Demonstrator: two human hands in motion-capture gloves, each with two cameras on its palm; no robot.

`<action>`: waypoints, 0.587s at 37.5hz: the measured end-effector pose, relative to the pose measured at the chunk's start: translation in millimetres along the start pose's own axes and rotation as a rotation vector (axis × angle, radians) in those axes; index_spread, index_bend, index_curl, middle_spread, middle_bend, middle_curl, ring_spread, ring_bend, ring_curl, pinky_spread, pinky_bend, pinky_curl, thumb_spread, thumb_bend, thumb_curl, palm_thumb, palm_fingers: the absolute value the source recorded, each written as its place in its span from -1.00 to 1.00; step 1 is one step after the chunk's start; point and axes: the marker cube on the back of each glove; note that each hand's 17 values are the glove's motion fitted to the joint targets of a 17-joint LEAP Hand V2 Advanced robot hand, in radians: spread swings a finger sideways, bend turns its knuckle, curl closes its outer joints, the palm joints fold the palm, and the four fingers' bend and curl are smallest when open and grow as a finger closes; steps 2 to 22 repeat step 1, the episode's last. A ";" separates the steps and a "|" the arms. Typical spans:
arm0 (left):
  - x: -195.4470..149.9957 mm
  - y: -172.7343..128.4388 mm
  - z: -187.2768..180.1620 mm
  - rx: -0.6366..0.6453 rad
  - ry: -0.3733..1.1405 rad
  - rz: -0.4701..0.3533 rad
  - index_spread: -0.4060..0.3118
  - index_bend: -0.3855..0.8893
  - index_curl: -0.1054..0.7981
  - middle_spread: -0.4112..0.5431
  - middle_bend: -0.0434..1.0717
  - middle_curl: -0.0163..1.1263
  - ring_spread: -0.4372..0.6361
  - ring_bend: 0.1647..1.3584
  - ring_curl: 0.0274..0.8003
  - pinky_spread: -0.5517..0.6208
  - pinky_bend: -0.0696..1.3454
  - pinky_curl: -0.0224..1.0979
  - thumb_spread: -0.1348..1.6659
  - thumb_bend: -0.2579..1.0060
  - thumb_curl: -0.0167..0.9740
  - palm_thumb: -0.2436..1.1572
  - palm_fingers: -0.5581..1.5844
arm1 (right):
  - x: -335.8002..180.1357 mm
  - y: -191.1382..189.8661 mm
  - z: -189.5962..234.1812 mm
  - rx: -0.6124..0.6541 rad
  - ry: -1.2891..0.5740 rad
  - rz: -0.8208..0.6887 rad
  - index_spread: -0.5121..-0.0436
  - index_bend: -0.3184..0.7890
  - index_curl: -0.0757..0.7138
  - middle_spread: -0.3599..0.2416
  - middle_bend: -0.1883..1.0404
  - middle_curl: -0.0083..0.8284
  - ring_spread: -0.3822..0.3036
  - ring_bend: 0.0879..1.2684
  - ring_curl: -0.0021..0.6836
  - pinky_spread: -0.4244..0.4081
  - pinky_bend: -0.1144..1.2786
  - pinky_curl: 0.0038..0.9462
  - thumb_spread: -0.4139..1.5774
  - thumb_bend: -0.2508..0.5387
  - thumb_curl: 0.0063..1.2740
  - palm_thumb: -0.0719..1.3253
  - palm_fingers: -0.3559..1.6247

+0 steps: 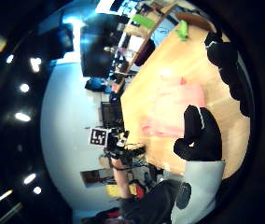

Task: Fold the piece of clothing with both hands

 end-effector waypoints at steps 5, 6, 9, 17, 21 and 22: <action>0.1 0.3 -1.8 0.009 0.001 0.004 0.05 -0.12 0.10 0.27 -0.63 -0.50 0.58 -0.44 -0.36 0.72 -0.52 -0.36 0.65 -0.61 -0.54 -0.29 -0.30 | 1.1 -0.4 1.1 -0.002 -0.001 0.003 0.20 -0.32 -0.50 -0.04 -0.26 0.13 -0.31 -0.16 0.22 -0.38 0.09 -0.21 0.46 -0.40 -0.26 0.56 0.37; 0.1 0.3 -1.8 0.009 0.001 0.004 0.05 -0.12 0.10 0.27 -0.63 -0.50 0.58 -0.44 -0.36 0.72 -0.52 -0.36 0.65 -0.61 -0.54 -0.29 -0.30 | 1.1 -0.4 1.1 -0.002 -0.001 0.003 0.20 -0.32 -0.50 -0.04 -0.26 0.13 -0.31 -0.16 0.22 -0.38 0.09 -0.21 0.46 -0.40 -0.26 0.56 0.37; 0.1 0.3 -1.8 0.009 0.001 0.004 0.05 -0.12 0.10 0.27 -0.63 -0.50 0.58 -0.44 -0.36 0.72 -0.52 -0.36 0.65 -0.61 -0.54 -0.29 -0.30 | 1.1 -0.4 1.1 -0.002 -0.001 0.003 0.20 -0.32 -0.50 -0.04 -0.26 0.13 -0.31 -0.16 0.22 -0.38 0.09 -0.21 0.46 -0.40 -0.26 0.56 0.37; 0.1 0.3 -1.8 0.009 0.001 0.004 0.05 -0.12 0.10 0.27 -0.63 -0.50 0.58 -0.44 -0.36 0.72 -0.52 -0.36 0.65 -0.61 -0.54 -0.29 -0.30 | 1.1 -0.4 1.1 -0.002 -0.001 0.003 0.20 -0.32 -0.50 -0.04 -0.26 0.13 -0.31 -0.16 0.22 -0.38 0.09 -0.21 0.46 -0.40 -0.26 0.56 0.37; 0.1 0.3 -1.8 0.009 0.001 0.004 0.05 -0.12 0.10 0.27 -0.63 -0.50 0.58 -0.44 -0.36 0.72 -0.52 -0.36 0.65 -0.61 -0.54 -0.29 -0.30 | 1.1 -0.4 1.1 -0.002 -0.001 0.003 0.20 -0.32 -0.50 -0.04 -0.26 0.13 -0.31 -0.16 0.22 -0.38 0.09 -0.21 0.46 -0.40 -0.26 0.56 0.37; 0.1 0.3 -1.8 0.009 0.001 0.004 0.05 -0.12 0.10 0.27 -0.63 -0.50 0.58 -0.44 -0.36 0.72 -0.52 -0.36 0.65 -0.61 -0.54 -0.29 -0.30 | 1.1 -0.4 1.1 -0.002 -0.001 0.003 0.20 -0.32 -0.50 -0.04 -0.26 0.13 -0.31 -0.16 0.22 -0.38 0.09 -0.21 0.46 -0.40 -0.26 0.56 0.37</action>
